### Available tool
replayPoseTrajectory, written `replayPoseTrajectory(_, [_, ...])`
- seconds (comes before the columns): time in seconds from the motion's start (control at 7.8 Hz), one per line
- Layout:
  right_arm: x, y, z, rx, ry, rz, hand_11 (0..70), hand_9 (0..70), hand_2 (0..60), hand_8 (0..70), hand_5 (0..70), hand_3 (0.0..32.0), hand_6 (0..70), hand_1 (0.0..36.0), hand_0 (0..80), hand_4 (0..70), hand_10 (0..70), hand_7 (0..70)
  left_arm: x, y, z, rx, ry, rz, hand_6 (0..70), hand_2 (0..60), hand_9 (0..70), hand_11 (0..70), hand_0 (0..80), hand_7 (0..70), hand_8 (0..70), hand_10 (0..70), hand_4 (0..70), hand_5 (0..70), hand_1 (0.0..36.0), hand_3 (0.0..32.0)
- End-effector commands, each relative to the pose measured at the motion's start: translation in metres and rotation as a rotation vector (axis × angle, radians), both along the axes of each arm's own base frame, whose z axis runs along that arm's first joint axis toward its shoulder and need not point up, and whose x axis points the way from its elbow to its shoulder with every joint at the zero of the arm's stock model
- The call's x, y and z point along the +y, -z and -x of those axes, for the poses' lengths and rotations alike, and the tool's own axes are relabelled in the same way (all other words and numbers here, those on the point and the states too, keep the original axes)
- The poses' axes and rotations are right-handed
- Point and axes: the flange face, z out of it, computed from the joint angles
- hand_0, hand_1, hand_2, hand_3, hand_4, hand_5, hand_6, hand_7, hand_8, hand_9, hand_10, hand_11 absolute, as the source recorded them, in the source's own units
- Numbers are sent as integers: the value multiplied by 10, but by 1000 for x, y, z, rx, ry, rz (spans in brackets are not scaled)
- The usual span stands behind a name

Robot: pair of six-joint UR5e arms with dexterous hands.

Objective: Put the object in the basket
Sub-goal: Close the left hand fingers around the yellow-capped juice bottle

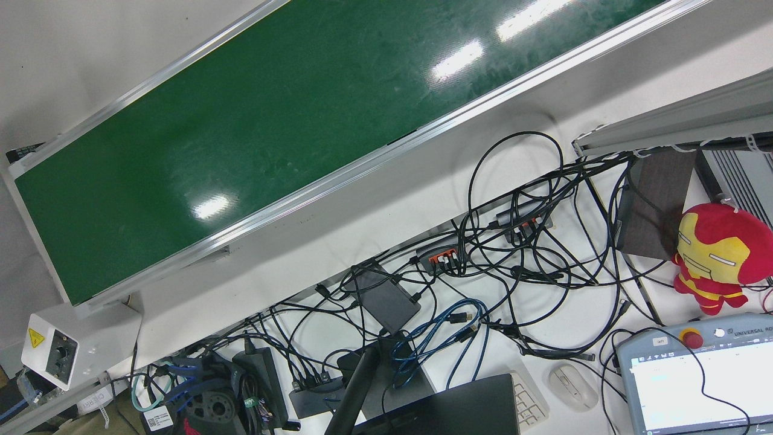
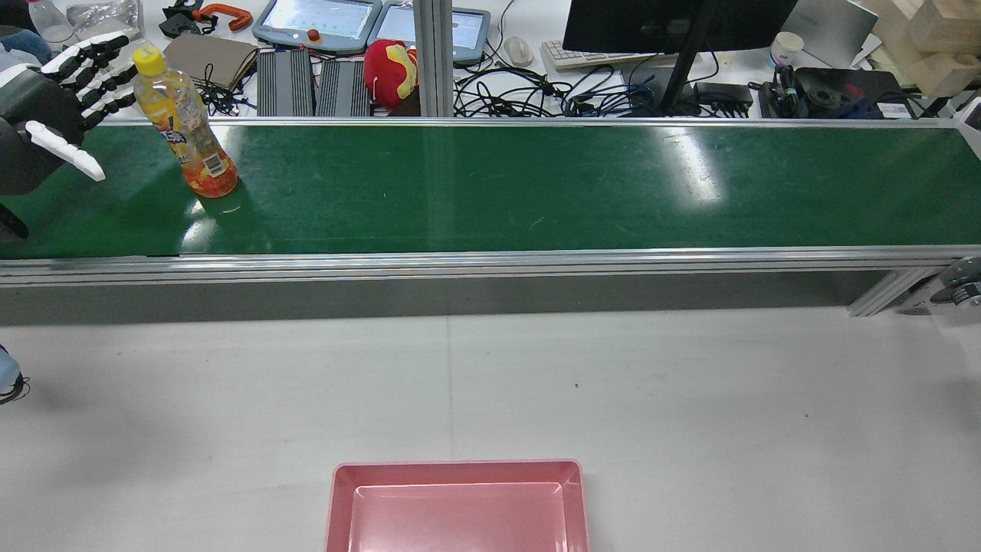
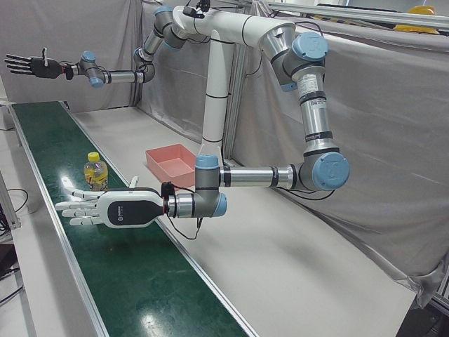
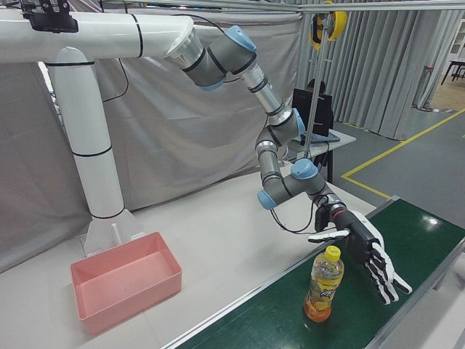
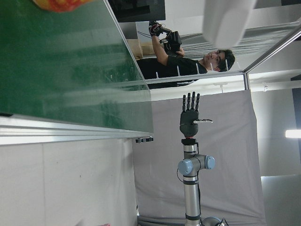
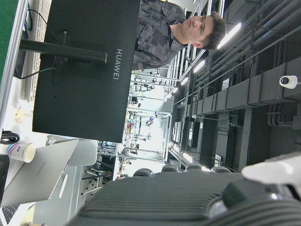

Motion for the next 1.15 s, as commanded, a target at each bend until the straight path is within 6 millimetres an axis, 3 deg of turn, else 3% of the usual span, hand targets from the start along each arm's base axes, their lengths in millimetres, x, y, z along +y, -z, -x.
replayPoseTrajectory(0.0, [0,0,0,0,-1,0,0,0,0,0,0,0,0,0,0,0,0,0,0,20,-40,-23,-46,0,0,0,83,89,800,0,66,42,81,197,77,42])
replayPoseTrajectory(0.13, [0,0,0,0,0,0,0,0,0,0,0,0,0,0,0,0,0,0,0,29,-55,-21,-51,-13,0,0,83,87,800,0,66,41,82,203,73,40])
replayPoseTrajectory(0.51, [0,1,0,0,0,-2,0,0,0,0,0,0,0,0,0,0,0,0,-4,43,-63,-2,-55,-27,0,0,95,91,800,0,74,46,84,228,65,18])
replayPoseTrajectory(0.77, [0,0,0,0,-1,0,0,0,0,0,0,0,0,0,0,0,0,0,-6,60,-73,9,-67,-33,0,0,130,129,800,0,99,73,108,301,64,0])
replayPoseTrajectory(0.9, [0,1,0,0,-2,-2,0,0,0,0,0,0,0,0,0,0,0,0,-12,79,-79,-1,-73,-23,8,49,170,171,614,22,128,102,127,397,179,0])
replayPoseTrajectory(1.03, [0,1,0,0,-2,-2,0,0,0,0,0,0,0,0,0,0,0,0,-16,97,-83,-15,-76,-6,56,600,248,310,440,75,184,198,215,700,360,0])
